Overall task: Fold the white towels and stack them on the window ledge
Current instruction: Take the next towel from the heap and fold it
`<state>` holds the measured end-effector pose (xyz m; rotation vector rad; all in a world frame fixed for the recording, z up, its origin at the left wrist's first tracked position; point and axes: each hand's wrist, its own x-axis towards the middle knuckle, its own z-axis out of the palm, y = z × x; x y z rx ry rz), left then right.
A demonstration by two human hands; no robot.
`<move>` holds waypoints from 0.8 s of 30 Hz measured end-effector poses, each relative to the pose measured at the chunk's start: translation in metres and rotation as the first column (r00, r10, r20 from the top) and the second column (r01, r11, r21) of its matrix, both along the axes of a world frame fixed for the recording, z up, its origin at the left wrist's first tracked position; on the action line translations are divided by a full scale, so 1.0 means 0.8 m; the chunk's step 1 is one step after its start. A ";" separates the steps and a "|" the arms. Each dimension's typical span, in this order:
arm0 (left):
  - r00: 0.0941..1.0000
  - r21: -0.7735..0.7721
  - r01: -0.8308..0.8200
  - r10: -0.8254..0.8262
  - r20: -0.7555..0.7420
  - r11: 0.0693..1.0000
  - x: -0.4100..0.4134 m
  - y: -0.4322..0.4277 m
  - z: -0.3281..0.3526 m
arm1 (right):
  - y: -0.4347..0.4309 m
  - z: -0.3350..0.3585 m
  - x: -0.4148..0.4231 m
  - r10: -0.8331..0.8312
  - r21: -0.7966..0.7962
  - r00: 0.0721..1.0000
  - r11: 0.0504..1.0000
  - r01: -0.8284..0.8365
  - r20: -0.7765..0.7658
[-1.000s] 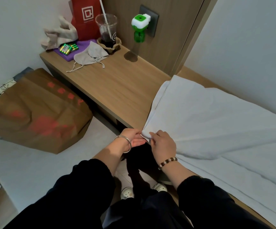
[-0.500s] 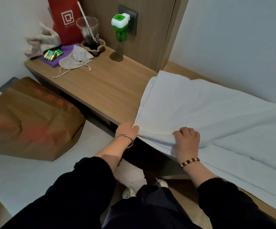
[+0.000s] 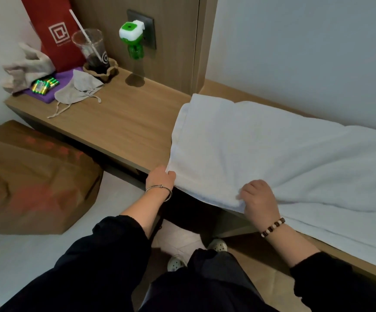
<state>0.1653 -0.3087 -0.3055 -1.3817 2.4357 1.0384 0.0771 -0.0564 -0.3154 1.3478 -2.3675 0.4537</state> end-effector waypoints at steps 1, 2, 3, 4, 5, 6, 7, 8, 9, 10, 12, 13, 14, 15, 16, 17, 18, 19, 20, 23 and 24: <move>1.000 -0.001 -0.003 0.003 -0.003 1.000 0.000 0.000 -0.001 | 0.004 -0.012 0.005 0.010 0.099 0.998 0.995 -0.015 0.056; 1.000 -0.002 -0.008 0.008 -0.011 1.000 0.000 0.000 -0.003 | 0.006 -0.020 0.008 -0.014 0.165 0.992 0.986 -0.007 0.124; 1.000 -0.009 -0.016 0.015 -0.025 1.000 0.001 -0.001 -0.004 | 0.007 -0.025 0.009 -0.044 0.189 0.985 0.982 0.012 0.170; 0.999 -0.019 -0.029 0.028 -0.043 0.999 0.004 -0.001 -0.004 | 0.004 -0.026 0.009 -0.069 0.197 0.979 0.980 0.031 0.191; 0.997 -0.036 -0.049 0.047 -0.064 0.998 0.006 -0.001 -0.003 | -0.002 -0.024 0.009 -0.086 0.198 0.976 0.979 0.045 0.202; 0.993 -0.059 -0.079 0.074 -0.088 0.995 0.008 0.000 -0.003 | -0.009 -0.021 0.009 -0.094 0.197 0.973 0.979 0.052 0.211; 0.988 -0.085 -0.116 0.106 -0.114 0.990 0.009 0.000 -0.002 | -0.016 -0.020 0.007 -0.099 0.197 0.972 0.979 0.057 0.211; 0.982 -0.108 -0.146 0.131 -0.136 0.983 0.008 0.000 -0.001 | -0.023 -0.018 0.003 -0.105 0.206 0.971 0.977 0.060 0.215; 0.980 -0.129 -0.158 0.139 -0.144 0.979 0.006 0.000 0.001 | -0.030 -0.017 -0.002 -0.114 0.221 0.969 0.973 0.065 0.219; 0.983 -0.151 -0.148 0.128 -0.135 0.977 0.002 -0.001 0.002 | -0.037 -0.017 -0.009 -0.127 0.237 0.967 0.969 0.073 0.222; 0.995 -0.226 -0.083 0.068 -0.072 0.971 -0.008 -0.005 0.005 | -0.047 -0.016 -0.020 -0.147 0.265 0.961 0.961 0.082 0.234; 1.000 -0.311 -0.018 0.012 -0.024 0.950 -0.014 -0.006 0.007 | -0.050 -0.017 -0.024 -0.148 0.270 0.959 0.960 0.080 0.242; 0.997 -0.419 0.072 -0.068 0.026 0.905 -0.021 -0.007 0.007 | -0.052 -0.017 -0.025 -0.145 0.263 0.958 0.962 0.079 0.246; 0.984 -0.516 0.173 -0.167 0.057 0.839 -0.030 -0.003 0.008 | -0.053 -0.017 -0.025 -0.142 0.253 0.956 0.965 0.075 0.255; 0.953 -0.576 0.282 -0.292 0.077 0.767 -0.041 0.004 0.010 | -0.052 -0.017 -0.024 -0.138 0.243 0.954 0.967 0.073 0.264; 0.896 -0.596 0.404 -0.432 0.103 0.694 -0.053 0.016 0.010 | -0.051 -0.017 -0.024 -0.134 0.229 0.952 0.971 0.070 0.274; 0.820 -0.579 0.518 -0.557 0.129 0.629 -0.064 0.033 0.008 | -0.050 -0.018 -0.024 -0.125 0.211 0.952 0.975 0.066 0.279; 0.744 -0.530 0.618 -0.650 0.154 0.581 -0.073 0.052 0.003 | -0.049 -0.019 -0.024 -0.115 0.198 0.953 0.978 0.060 0.281; 0.685 -0.468 0.693 -0.703 0.191 0.548 -0.079 0.070 -0.002 | -0.047 -0.020 -0.025 -0.104 0.187 0.955 0.981 0.052 0.278; 0.652 -0.396 0.748 -0.701 0.289 0.533 -0.084 0.091 -0.018 | -0.035 -0.022 -0.029 -0.091 0.164 0.971 0.985 0.054 0.223; 0.663 -0.410 0.738 -0.688 0.296 0.536 -0.084 0.090 -0.022 | -0.024 -0.022 -0.031 -0.118 0.144 0.973 0.985 0.090 0.198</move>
